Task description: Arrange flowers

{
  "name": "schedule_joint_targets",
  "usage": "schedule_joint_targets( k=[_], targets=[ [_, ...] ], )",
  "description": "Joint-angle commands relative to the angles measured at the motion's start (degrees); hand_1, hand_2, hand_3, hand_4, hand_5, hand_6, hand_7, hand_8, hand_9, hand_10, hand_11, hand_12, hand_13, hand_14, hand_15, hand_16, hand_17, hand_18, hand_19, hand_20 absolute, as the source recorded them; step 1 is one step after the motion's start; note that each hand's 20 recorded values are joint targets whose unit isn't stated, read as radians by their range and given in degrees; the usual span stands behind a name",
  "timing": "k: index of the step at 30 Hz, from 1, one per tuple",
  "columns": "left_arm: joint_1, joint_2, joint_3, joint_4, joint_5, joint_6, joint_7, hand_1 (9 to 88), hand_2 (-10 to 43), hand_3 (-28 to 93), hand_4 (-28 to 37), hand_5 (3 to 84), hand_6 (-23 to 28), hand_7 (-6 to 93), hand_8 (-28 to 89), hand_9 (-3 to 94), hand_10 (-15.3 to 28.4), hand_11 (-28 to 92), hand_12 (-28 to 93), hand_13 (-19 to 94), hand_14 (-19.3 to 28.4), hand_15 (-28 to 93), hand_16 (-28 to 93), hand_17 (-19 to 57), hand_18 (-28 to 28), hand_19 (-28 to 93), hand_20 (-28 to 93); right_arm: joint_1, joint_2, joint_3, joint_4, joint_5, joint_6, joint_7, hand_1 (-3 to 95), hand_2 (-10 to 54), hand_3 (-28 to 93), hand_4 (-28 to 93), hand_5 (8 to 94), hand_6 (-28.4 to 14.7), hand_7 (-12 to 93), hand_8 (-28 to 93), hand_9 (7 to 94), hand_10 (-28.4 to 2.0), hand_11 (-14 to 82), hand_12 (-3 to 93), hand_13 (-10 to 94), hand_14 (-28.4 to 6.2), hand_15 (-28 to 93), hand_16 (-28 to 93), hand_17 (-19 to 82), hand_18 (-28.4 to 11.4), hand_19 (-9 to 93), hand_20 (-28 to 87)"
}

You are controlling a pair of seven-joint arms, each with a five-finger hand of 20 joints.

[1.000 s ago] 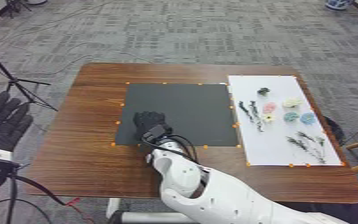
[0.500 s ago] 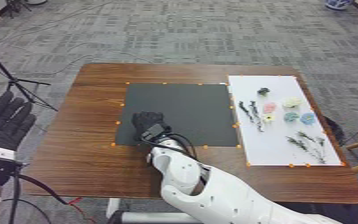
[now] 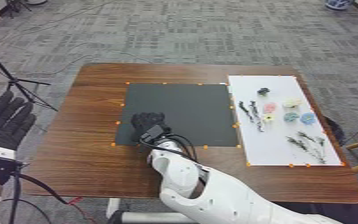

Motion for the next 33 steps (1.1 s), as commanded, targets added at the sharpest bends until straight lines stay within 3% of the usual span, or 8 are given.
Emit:
schedule_joint_targets(
  k=[1, 5, 10, 13, 17, 23, 29, 33],
  targets=[
    [0.23, -0.41, -0.10, -0.11, -0.21, -0.23, 0.31, 20.7, 19.4, 63, -28.3, 36.9, 7.3, 7.5, -6, 32.8, 12.9, 12, 14, 23, 12.8, 19, -1, -1.1, 7.7, 11, 11, -1.27, 0.70, -0.37, 1.36, -1.07, -1.02, 1.96, 36.9, -9.5, 77, -28, 58.6, -5.0, 68, -14, 72.5, -14.0, 46.2, 34.2, 63, -14.8, 69, 43, 31, -28.1, 81, 41],
    [1.62, -1.28, -1.14, -0.73, -0.30, -0.17, 0.80, 20.9, 19.1, 63, -28.3, 36.9, 7.4, 7.5, -6, 32.7, 13.0, 12, 14, 23, 12.9, 19, -1, -1.2, 7.7, 11, 11, -0.92, 2.02, -1.13, -0.66, 1.48, 2.38, 0.84, 31.0, -9.5, 76, -27, 57.0, -7.0, 64, -23, 69.2, -15.7, 47.9, 34.4, 62, -16.3, 71, 42, 30, -28.3, 81, 40],
    [2.28, -1.90, -2.22, -1.10, -0.41, 0.10, 0.43, 21.4, 19.1, 63, -28.3, 36.9, 7.5, 7.6, -6, 32.6, 13.1, 12, 14, 23, 13.0, 19, -1, -1.3, 7.8, 11, 11, -2.25, 5.50, -0.14, -8.26, 3.07, -2.84, -0.20, 26.1, -0.6, 76, -22, 59.3, -6.8, 51, -19, 68.7, -18.1, 43.0, 31.2, 58, -18.7, 72, 40, 29, -28.4, 81, 39],
    [2.51, -2.15, -2.79, -1.11, -0.41, -0.07, 0.37, 21.3, 19.3, 63, -28.3, 36.9, 7.5, 7.7, -6, 32.6, 13.2, 12, 14, 23, 13.0, 19, -1, -1.3, 7.9, 11, 11, -2.97, 8.46, -0.65, -12.47, 1.00, -4.61, -1.23, 30.1, -6.2, 77, -22, 59.3, -7.1, 46, -16, 66.2, -19.1, 43.2, 31.2, 56, -19.7, 72, 39, 27, -28.4, 80, 38],
    [3.52, -2.68, -3.74, -1.41, -0.23, -0.12, 0.00, 21.3, 19.3, 63, -28.3, 36.9, 7.5, 7.8, -6, 32.5, 13.2, 12, 14, 23, 13.1, 19, -1, -1.4, 8.1, 11, 12, -2.45, 10.54, -3.17, -13.58, -4.73, -5.64, -2.06, 35.6, -9.4, 73, -28, 52.1, -8.0, 48, -18, 59.5, -19.7, 48.1, 32.5, 54, -20.2, 74, 39, 25, -28.4, 79, 39],
    [2.59, -1.77, -2.28, -1.04, -0.42, -0.04, -0.50, 21.2, 19.2, 63, -28.3, 36.9, 7.6, 7.8, -6, 32.5, 13.3, 12, 14, 23, 13.2, 19, -1, -1.5, 8.3, 11, 12, -1.62, 9.17, -5.84, -9.90, -9.72, -0.30, 0.44, 42.6, -9.5, 59, -28, 45.9, -10.3, 55, -22, 53.5, -21.6, 53.0, 36.8, 51, -21.2, 75, 40, 24, -28.4, 79, 40],
    [2.04, -1.50, -0.79, -0.90, -0.20, -0.26, -1.32, 21.1, 19.2, 63, -28.3, 36.8, 7.6, 7.8, -6, 32.5, 13.3, 12, 14, 23, 13.2, 19, -1, -1.6, 8.3, 12, 12, -2.46, 7.54, -5.81, -7.02, -12.50, 0.29, 2.32, 36.6, -9.5, 61, -28, 43.9, -12.6, 71, -27, 51.0, -23.8, 61.9, 43.3, 53, -22.7, 79, 40, 26, -28.4, 81, 43],
    [2.68, -1.73, -1.12, -1.02, -0.35, -0.36, -1.00, 21.0, 19.3, 63, -28.3, 36.7, 7.5, 7.8, -6, 32.4, 13.3, 12, 14, 23, 13.2, 19, -1, -1.8, 8.7, 12, 12, -2.78, 7.79, -5.98, -6.87, -12.83, 0.40, 2.40, 35.9, -9.5, 63, -28, 43.8, -12.7, 73, -28, 50.8, -23.9, 62.7, 44.6, 53, -22.9, 79, 41, 26, -28.4, 81, 45]
  ],
)
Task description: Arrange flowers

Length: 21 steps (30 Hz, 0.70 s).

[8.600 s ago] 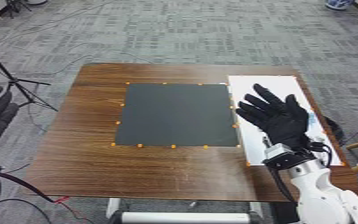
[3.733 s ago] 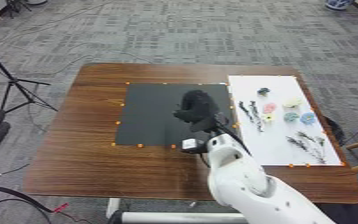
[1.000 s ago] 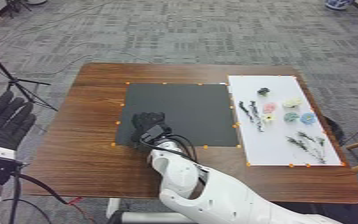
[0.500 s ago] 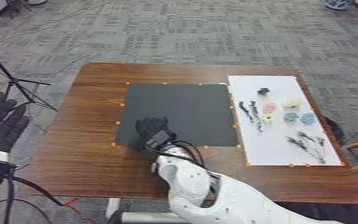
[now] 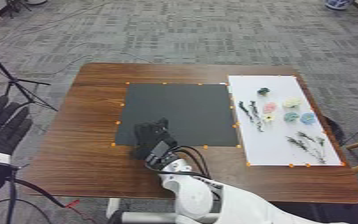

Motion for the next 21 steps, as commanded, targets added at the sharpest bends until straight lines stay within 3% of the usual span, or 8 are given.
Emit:
schedule_joint_targets(
  k=[1, 6, 9, 11, 13, 17, 19, 21],
  targets=[
    [0.75, -0.28, 0.01, -0.33, -0.17, -0.40, -0.46, 21.0, 19.3, 63, -28.3, 36.7, 7.6, 7.7, -6, 32.4, 13.3, 12, 14, 23, 13.3, 19, -1, -1.9, 8.8, 12, 12, -0.95, -0.63, -0.50, 1.99, -2.62, -0.44, 0.81, 35.3, -9.5, 64, -28, 43.3, -13.0, 74, -28, 50.7, -24.1, 62.7, 45.2, 53, -22.9, 79, 41, 26, -28.4, 81, 45],
    [-0.06, 0.41, 0.46, -0.10, -0.13, -0.39, -0.63, 21.1, 19.4, 63, -28.3, 36.7, 7.5, 7.8, -6, 32.4, 13.3, 12, 14, 22, 13.3, 20, -1, -2.0, 9.0, 12, 12, 1.66, -1.09, -3.39, 3.58, -4.90, 0.06, 1.04, 32.6, -9.5, 61, -28, 39.9, -15.4, 76, -28, 46.0, -26.3, 65.3, 49.4, 50, -24.6, 81, 44, 25, -28.4, 80, 49],
    [-0.03, 1.00, 0.92, -0.05, -0.45, -0.79, 0.02, 21.2, 19.4, 63, -28.3, 36.7, 7.5, 7.9, -6, 32.4, 13.2, 12, 14, 23, 13.3, 20, -1, -2.1, 9.0, 13, 12, 5.74, -1.21, -7.59, 4.60, -5.02, -1.13, 1.92, 31.5, -9.5, 61, -28, 38.6, -16.3, 77, -28, 43.7, -27.5, 65.8, 50.7, 47, -26.1, 81, 45, 23, -28.4, 78, 52],
    [0.08, 1.17, 1.05, -0.14, -0.58, -0.88, -0.03, 21.0, 19.4, 63, -28.3, 36.7, 7.5, 7.9, -6, 32.4, 13.1, 12, 14, 23, 13.3, 19, -1, -2.2, 9.2, 13, 12, 6.41, -1.34, -8.49, 4.92, -2.57, 3.29, 2.50, 29.5, -9.5, 65, -28, 37.3, -17.2, 76, -28, 41.8, -28.2, 65.6, 51.3, 46, -26.8, 82, 45, 22, -28.4, 77, 54],
    [0.21, 0.76, 1.04, -0.29, -0.48, -1.12, -0.09, 21.1, 19.4, 63, -28.3, 36.6, 7.4, 8.0, -6, 32.4, 13.2, 12, 14, 23, 13.3, 19, -1, -2.2, 9.2, 13, 12, 5.46, -0.96, -7.41, 4.34, -2.10, 8.25, 2.00, 28.0, -9.5, 71, -28, 39.1, -16.1, 69, -28, 43.0, -28.2, 62.1, 44.3, 47, -26.4, 81, 41, 23, -28.4, 76, 54],
    [1.59, -0.19, -0.39, -0.80, -0.39, -0.83, 0.04, 21.2, 19.5, 63, -28.3, 36.6, 7.5, 8.0, -6, 32.4, 13.3, 12, 14, 22, 13.3, 20, -1, -2.5, 9.4, 13, 12, 4.83, 2.00, -6.10, -2.06, 2.90, 11.22, 2.37, 28.6, -9.4, 76, -27, 45.4, -13.0, 58, -26, 49.9, -26.1, 55.2, 34.2, 52, -24.3, 78, 39, 26, -28.4, 77, 52],
    [2.29, -0.23, -1.02, -1.02, -0.63, -0.67, 0.60, 21.3, 19.5, 63, -28.3, 36.6, 7.5, 8.1, -6, 32.3, 13.3, 13, 14, 23, 13.3, 20, -1, -2.6, 9.5, 14, 12, 4.68, 3.49, -4.54, -6.01, 8.44, 9.61, 1.06, 29.8, -3.8, 78, -26, 49.4, -11.7, 53, -22, 53.1, -25.1, 53.2, 32.5, 53, -23.8, 78, 39, 27, -28.4, 78, 51],
    [2.51, -0.33, -1.37, -1.05, -0.75, -0.69, 0.52, 21.3, 19.5, 63, -28.3, 36.6, 7.5, 8.0, -6, 32.3, 13.3, 13, 14, 23, 13.3, 20, -1, -2.6, 9.6, 14, 12, 3.30, 3.91, -0.62, -9.73, 13.85, 3.14, -0.71, 31.5, 1.4, 77, -25, 56.4, -9.7, 43, -16, 57.8, -23.4, 48.9, 29.9, 54, -22.9, 77, 39, 28, -28.4, 78, 49]
  ],
)
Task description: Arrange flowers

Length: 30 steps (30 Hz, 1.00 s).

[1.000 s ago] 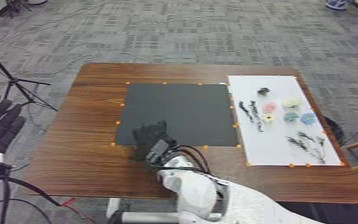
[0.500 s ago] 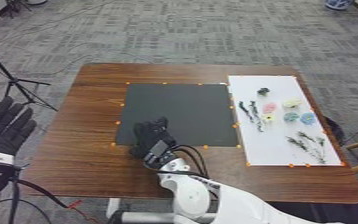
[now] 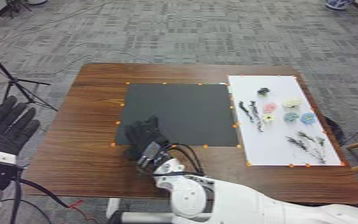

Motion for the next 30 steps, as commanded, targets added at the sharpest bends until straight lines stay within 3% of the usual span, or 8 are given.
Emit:
schedule_joint_targets(
  k=[1, 5, 7, 10, 12, 18, 24, 30],
  targets=[
    [2.23, -1.18, -2.07, -0.83, -0.55, -0.46, 0.70, 21.2, 19.5, 63, -28.3, 36.6, 7.5, 8.0, -6, 32.3, 13.3, 13, 14, 23, 13.3, 20, -1, -2.6, 9.6, 14, 12, -4.21, 4.83, 9.50, -14.17, 16.29, -7.95, -4.13, 32.4, 4.6, 77, -24, 61.0, -8.5, 37, -13, 62.1, -21.8, 43.1, 27.2, 54, -22.4, 76, 40, 29, -28.4, 79, 48],
    [1.35, -0.74, -1.86, -0.57, -0.20, -0.53, -0.09, 21.3, 19.5, 63, -28.3, 36.7, 7.5, 8.1, -6, 32.3, 13.3, 13, 14, 22, 13.3, 20, -1, -2.7, 9.7, 14, 12, -7.46, 2.54, 18.76, -17.52, 30.71, -19.01, -5.50, 32.4, 12.8, 78, -22, 69.1, -6.8, 21, -12, 71.3, -19.5, 27.8, 20.5, 55, -21.0, 72, 38, 28, -28.4, 78, 46],
    [1.31, -0.71, -1.86, -0.56, -0.16, -0.65, -0.23, 21.2, 19.5, 63, -28.3, 36.7, 7.5, 8.1, -6, 32.3, 13.3, 13, 14, 22, 13.4, 20, -1, -2.7, 9.8, 14, 12, -9.36, 0.50, 24.14, -18.15, 37.48, -28.73, -5.84, 31.0, 17.0, 78, -20, 70.4, -6.9, 15, -11, 73.7, -19.4, 20.0, 18.7, 55, -20.8, 70, 38, 27, -28.4, 78, 45],
    [1.31, -0.81, -1.79, -0.57, 0.00, -0.94, -0.22, 21.2, 19.5, 63, -28.3, 36.7, 7.5, 8.1, -6, 32.2, 13.2, 13, 14, 22, 13.4, 20, -1, -2.8, 9.9, 14, 12, -9.75, -1.51, 27.28, -17.46, 43.43, -36.30, -5.24, 27.8, 21.1, 78, -19, 67.9, -8.8, 10, -11, 70.6, -20.5, 14.7, 16.6, 54, -21.2, 69, 37, 26, -28.4, 77, 45],
    [0.59, -0.79, -1.54, -0.30, 0.16, -0.76, -0.74, 21.2, 19.6, 63, -28.3, 36.6, 7.5, 8.1, -6, 32.2, 13.2, 13, 14, 22, 13.4, 20, -1, -2.9, 9.9, 14, 12, -9.79, -2.70, 28.42, -16.36, 46.81, -38.40, -3.98, 24.0, 23.8, 77, -18, 66.1, -10.1, 8, -11, 66.6, -20.8, 12.1, 15.0, 53, -22.0, 69, 37, 25, -28.4, 77, 45],
    [0.90, -0.88, -1.51, -0.53, 0.06, -0.53, -0.30, 21.2, 19.6, 63, -28.3, 36.6, 7.4, 8.2, -6, 32.2, 13.3, 12, 14, 23, 13.4, 20, -1, -2.9, 10.0, 14, 12, -10.25, -6.51, 33.23, -13.28, 56.74, -49.98, 1.61, 17.7, 26.9, 71, -17, 62.6, -12.5, 5, -10, 62.1, -21.9, 10.4, 12.2, 56, -22.0, 72, 28, 27, -28.4, 79, 48],
    [0.46, -0.94, -1.18, -0.43, 0.34, -0.52, -0.68, 21.2, 19.6, 63, -28.3, 36.6, 7.4, 8.1, -6, 32.2, 13.3, 13, 14, 23, 13.4, 20, -1, -3.0, 10.1, 15, 12, -10.29, -8.36, 34.44, -10.76, 60.60, -52.97, 3.63, 12.8, 29.8, 68, -16, 57.4, -14.4, 4, -10, 52.6, -22.1, 8.5, 8.9, 61, -22.6, 79, 28, 29, -28.4, 81, 52],
    [0.42, -1.09, -1.10, -0.49, 0.40, -0.35, -0.88, 21.2, 19.6, 63, -28.3, 36.6, 7.5, 8.1, -6, 32.2, 13.2, 13, 14, 23, 13.4, 20, -1, -3.0, 10.1, 14, 12, -10.44, -7.93, 33.31, -10.73, 57.64, -50.42, 2.87, 10.9, 30.6, 68, -16, 52.7, -16.1, 3, -10, 43.8, -22.5, 9.0, 7.0, 62, -22.7, 80, 27, 30, -28.4, 81, 53]
  ],
)
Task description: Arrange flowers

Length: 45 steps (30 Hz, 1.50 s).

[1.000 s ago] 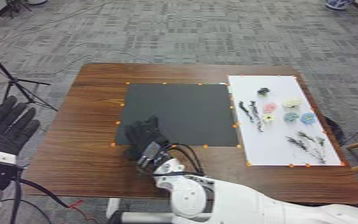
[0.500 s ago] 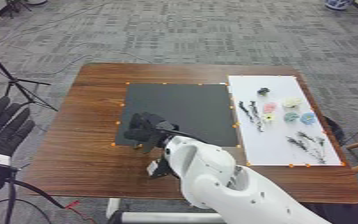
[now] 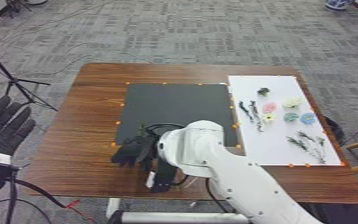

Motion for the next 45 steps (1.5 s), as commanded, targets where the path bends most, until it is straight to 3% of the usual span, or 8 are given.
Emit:
schedule_joint_targets(
  k=[1, 21, 25, 29, 32, 35, 40, 45],
  targets=[
    [0.01, -0.44, 0.12, -0.23, 0.32, -0.29, -0.50, 21.2, 19.6, 63, -28.3, 36.6, 7.5, 8.1, -6, 32.2, 13.2, 13, 14, 23, 13.4, 20, -1, -3.0, 10.1, 15, 12, 0.10, -0.45, -1.36, -0.11, -4.89, 3.93, -0.93, 10.8, 30.5, 68, -16, 51.8, -16.4, 3, -10, 42.5, -22.6, 9.4, 6.8, 62, -22.7, 80, 27, 30, -28.4, 81, 53],
    [0.39, -0.90, -0.55, -0.26, 0.35, -0.29, -0.30, 21.1, 19.6, 63, -28.3, 36.6, 7.5, 8.1, -6, 32.3, 13.4, 13, 14, 23, 13.5, 20, -1, -3.0, 10.1, 14, 12, 0.09, 0.23, -3.31, 0.98, -15.23, 7.99, -0.71, 12.5, 24.9, 69, -16, 47.5, -18.2, 2, -9, 39.4, -24.3, 12.2, 5.7, 63, -21.9, 81, 26, 32, -28.4, 82, 51],
    [-0.16, -1.19, -0.32, -0.12, 0.61, -0.45, -0.88, 21.1, 19.6, 63, -28.3, 36.6, 7.5, 8.0, -6, 32.2, 13.3, 13, 14, 23, 13.4, 20, -1, -3.0, 10.1, 15, 12, -2.58, 0.82, -0.47, -2.77, -13.96, 5.88, -2.11, 13.3, 23.5, 69, -16, 48.8, -15.0, 3, -9, 41.4, -25.2, 12.3, 6.4, 63, -21.8, 81, 26, 32, -28.4, 83, 50],
    [-0.04, -1.56, -0.73, -0.03, 0.47, -0.25, -0.84, 21.2, 19.6, 63, -28.3, 36.5, 7.5, 8.1, -6, 32.3, 13.2, 13, 14, 23, 13.4, 20, -1, -3.0, 10.1, 15, 12, -4.89, 1.88, 1.91, -6.66, -13.56, 6.42, -3.47, 15.4, 20.7, 68, -16, 51.3, -10.3, 5, -9, 50.4, -26.7, 11.4, 9.8, 63, -21.1, 81, 25, 31, -28.4, 82, 50],
    [-0.38, -1.40, -0.56, 0.10, 0.39, -0.29, -1.00, 21.1, 19.6, 63, -28.3, 36.6, 7.5, 8.1, -6, 32.3, 13.3, 13, 14, 23, 13.4, 20, -1, -3.0, 10.1, 14, 12, -7.20, 2.85, 4.50, -9.46, -14.37, 8.33, -5.11, 16.7, 18.9, 67, -16, 54.2, -8.8, 7, -10, 58.9, -26.8, 16.0, 14.4, 64, -20.6, 81, 26, 31, -28.4, 82, 49],
    [-0.78, -1.32, -0.51, 0.25, 0.69, -0.48, -0.99, 21.1, 19.7, 63, -28.3, 36.6, 7.5, 8.1, -6, 32.3, 13.3, 13, 14, 23, 13.4, 20, -1, -3.0, 10.1, 14, 12, -8.85, 5.45, 6.46, -11.33, -20.90, 12.04, -6.86, 16.8, 17.9, 67, -16, 57.2, -9.9, 9, -9, 61.7, -26.4, 24.3, 20.8, 63, -20.2, 81, 26, 31, -28.4, 82, 49],
    [0.46, -1.77, -1.96, -0.24, 0.34, -0.41, 0.06, 21.1, 19.7, 63, -28.3, 36.5, 7.4, 8.0, -6, 32.3, 13.4, 13, 14, 23, 13.5, 20, -1, -3.0, 10.1, 14, 12, -15.21, 8.36, 15.40, -13.67, -19.17, 21.25, -3.95, 20.0, 13.8, 68, -17, 60.9, -11.9, 15, -7, 61.7, -25.6, 29.3, 23.4, 63, -19.8, 81, 27, 31, -28.4, 82, 48],
    [3.57, -3.33, -4.39, -1.42, 0.01, -0.56, 1.86, 21.1, 19.6, 63, -28.3, 36.5, 7.4, 8.0, -6, 32.3, 13.2, 13, 14, 23, 13.4, 20, -1, -3.0, 10.1, 14, 12, -19.86, 12.95, 21.32, -15.36, -28.66, 28.59, -2.62, 22.9, 9.0, 67, -18, 62.2, -12.0, 17, -7, 61.9, -25.6, 30.6, 23.5, 63, -19.4, 82, 27, 32, -28.4, 83, 47]
  ],
)
